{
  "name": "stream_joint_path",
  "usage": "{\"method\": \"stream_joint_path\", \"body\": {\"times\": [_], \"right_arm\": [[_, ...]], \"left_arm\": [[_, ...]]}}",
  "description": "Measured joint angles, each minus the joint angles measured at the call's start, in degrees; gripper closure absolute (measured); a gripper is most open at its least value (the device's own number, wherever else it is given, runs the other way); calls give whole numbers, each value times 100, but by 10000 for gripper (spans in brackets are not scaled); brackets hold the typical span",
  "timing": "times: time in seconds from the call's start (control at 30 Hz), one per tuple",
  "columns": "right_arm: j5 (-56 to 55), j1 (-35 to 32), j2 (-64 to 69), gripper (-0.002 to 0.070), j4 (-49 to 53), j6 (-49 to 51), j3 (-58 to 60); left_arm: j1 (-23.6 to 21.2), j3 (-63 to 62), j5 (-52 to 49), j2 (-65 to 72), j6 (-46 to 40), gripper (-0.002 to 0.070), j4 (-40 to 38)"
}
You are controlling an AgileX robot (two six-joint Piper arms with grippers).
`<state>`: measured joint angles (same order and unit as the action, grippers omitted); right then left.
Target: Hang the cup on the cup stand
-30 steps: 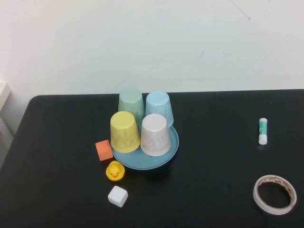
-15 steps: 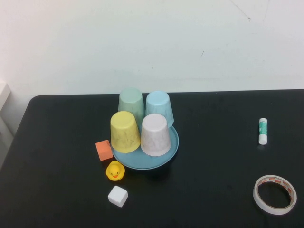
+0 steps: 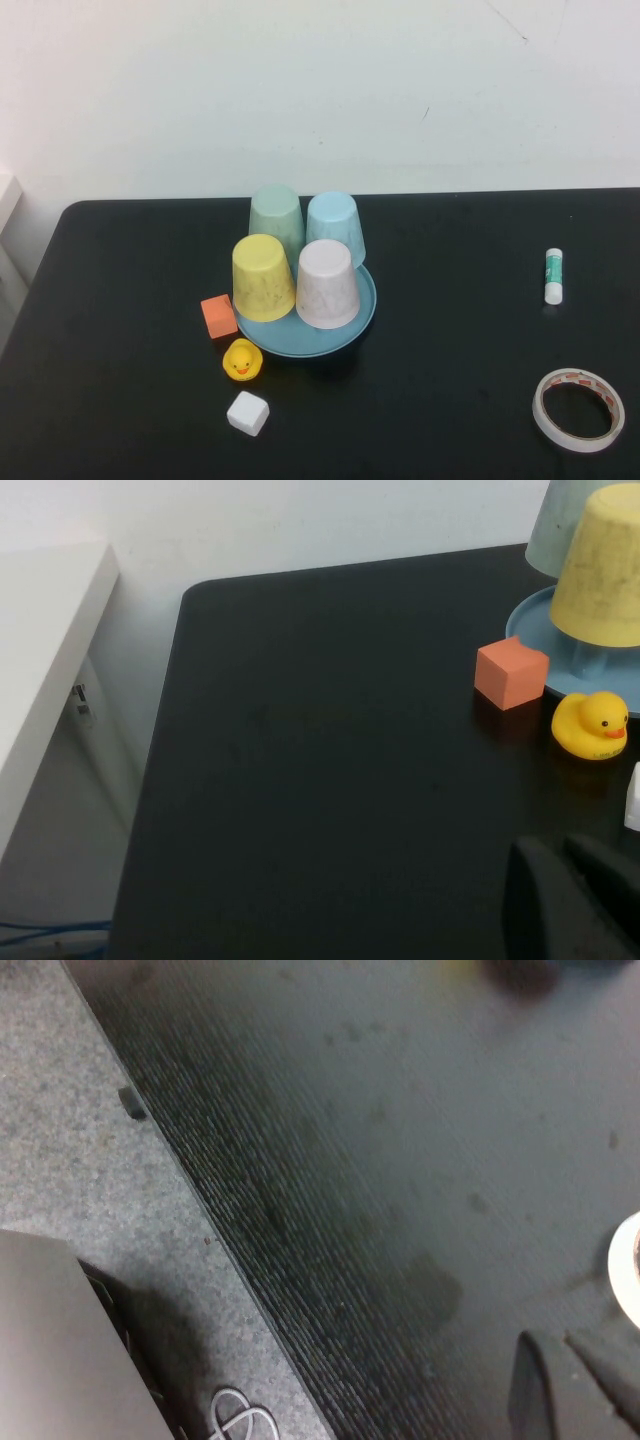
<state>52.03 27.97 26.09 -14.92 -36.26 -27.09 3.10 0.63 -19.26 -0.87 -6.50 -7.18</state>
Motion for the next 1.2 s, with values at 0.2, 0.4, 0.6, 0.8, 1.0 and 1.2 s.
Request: {"method": "stream_joint_path", "body": {"times": [0.2,0.4,0.6,0.8,1.0,1.2], "right_arm": [[0,0,0,678,0,0,0],[-147,0,-148,678,0,0,124],[-1022,-41,-925,678,450,105,458],[-2799,-931,-1713,678,1239,1812,1417],[-3095,-1973,-2361,678,1492,2452,2226],[-3163,-2482,-2674,678,1492,2721,2791]], "left_arm": [[0,0,0,0,12,676,0],[0,0,0,0,41,676,0],[0,0,0,0,55,676,0],[0,0,0,0,55,676,0],[0,0,0,0,55,676,0],[0,0,0,0,55,676,0]]}}
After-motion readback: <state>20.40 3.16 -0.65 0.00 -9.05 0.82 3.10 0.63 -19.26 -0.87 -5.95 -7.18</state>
